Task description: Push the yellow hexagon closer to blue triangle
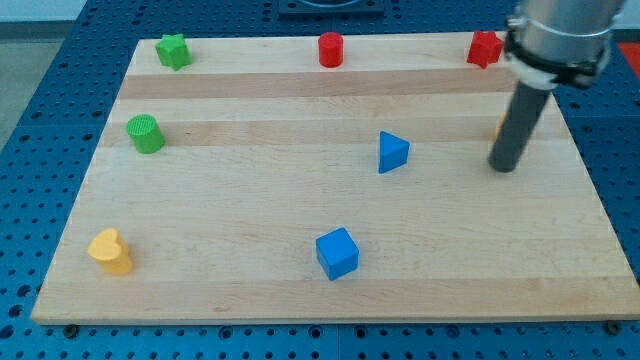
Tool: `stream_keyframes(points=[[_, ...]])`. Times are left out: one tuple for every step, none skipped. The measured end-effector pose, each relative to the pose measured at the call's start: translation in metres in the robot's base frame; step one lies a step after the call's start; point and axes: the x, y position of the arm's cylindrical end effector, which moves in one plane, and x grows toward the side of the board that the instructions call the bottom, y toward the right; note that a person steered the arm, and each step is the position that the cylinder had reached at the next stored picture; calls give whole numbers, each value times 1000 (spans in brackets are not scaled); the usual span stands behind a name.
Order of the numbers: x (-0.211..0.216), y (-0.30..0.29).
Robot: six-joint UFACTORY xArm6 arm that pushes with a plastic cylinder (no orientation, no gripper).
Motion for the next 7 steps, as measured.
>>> stream_keyframes(points=[[-2, 42], [-27, 52], [-58, 52], [-70, 37], [-69, 26], [-65, 33], [-48, 46]])
